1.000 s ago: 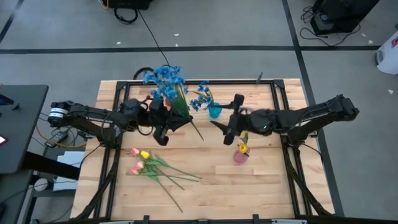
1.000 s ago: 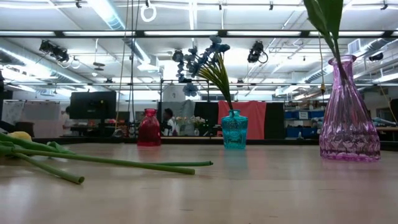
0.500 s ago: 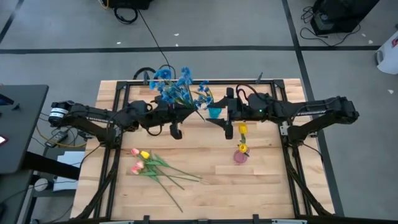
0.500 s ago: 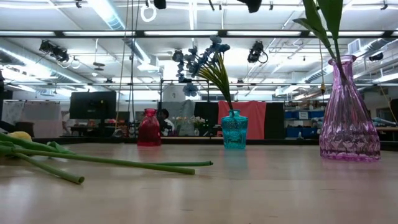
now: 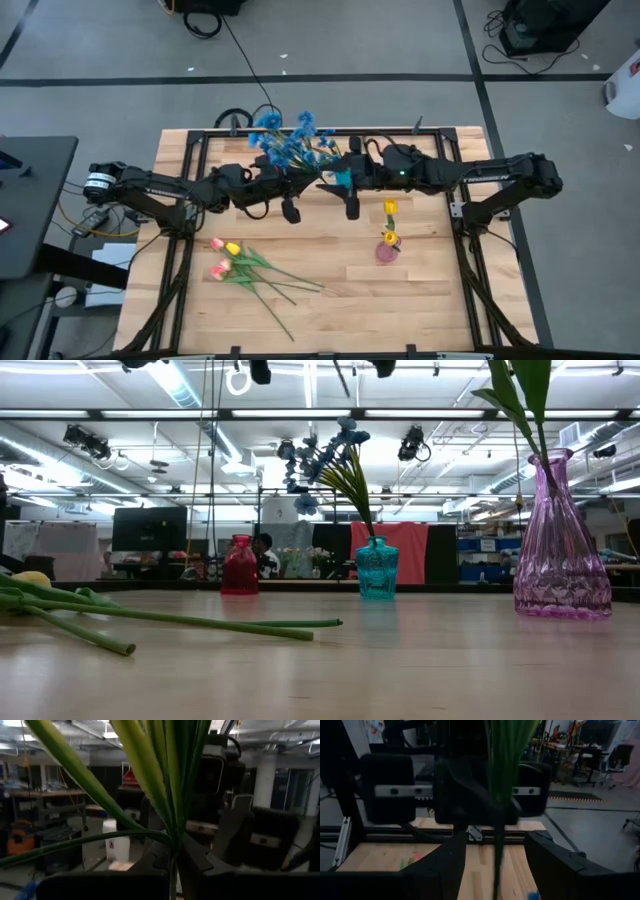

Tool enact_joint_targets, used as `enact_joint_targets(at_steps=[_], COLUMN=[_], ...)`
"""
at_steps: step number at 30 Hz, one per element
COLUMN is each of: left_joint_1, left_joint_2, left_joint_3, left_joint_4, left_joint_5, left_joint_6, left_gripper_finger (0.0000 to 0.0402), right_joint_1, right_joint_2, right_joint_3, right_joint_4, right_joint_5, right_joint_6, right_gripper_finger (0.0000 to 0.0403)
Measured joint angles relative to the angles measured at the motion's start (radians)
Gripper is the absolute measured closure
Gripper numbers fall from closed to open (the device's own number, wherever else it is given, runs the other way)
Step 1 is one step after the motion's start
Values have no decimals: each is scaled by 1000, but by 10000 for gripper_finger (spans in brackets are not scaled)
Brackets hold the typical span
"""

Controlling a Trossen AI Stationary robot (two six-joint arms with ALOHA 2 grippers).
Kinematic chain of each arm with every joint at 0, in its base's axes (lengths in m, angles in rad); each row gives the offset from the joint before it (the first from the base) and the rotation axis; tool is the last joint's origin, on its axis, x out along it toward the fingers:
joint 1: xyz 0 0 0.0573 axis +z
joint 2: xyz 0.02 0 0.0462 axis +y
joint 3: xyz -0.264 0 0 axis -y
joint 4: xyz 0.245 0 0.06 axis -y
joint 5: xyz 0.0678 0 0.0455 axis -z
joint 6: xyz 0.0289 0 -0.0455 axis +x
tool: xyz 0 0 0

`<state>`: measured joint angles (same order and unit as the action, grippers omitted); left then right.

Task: Sort flowers into vase by color
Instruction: Put the blue flower into the blue flower vase

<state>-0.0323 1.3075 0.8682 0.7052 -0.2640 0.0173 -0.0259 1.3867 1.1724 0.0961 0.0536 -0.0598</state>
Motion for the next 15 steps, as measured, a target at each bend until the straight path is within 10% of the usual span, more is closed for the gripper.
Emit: enact_joint_targets(at_steps=[15], left_joint_1=[-2], left_joint_2=[5], left_joint_3=[53], left_joint_4=[-94], left_joint_5=[7], left_joint_6=[24], left_gripper_finger=[382], right_joint_1=[-12], right_joint_2=[60], right_joint_3=[95], right_joint_4=[-158], right_joint_5=[15], right_joint_6=[-15], right_gripper_finger=[285])
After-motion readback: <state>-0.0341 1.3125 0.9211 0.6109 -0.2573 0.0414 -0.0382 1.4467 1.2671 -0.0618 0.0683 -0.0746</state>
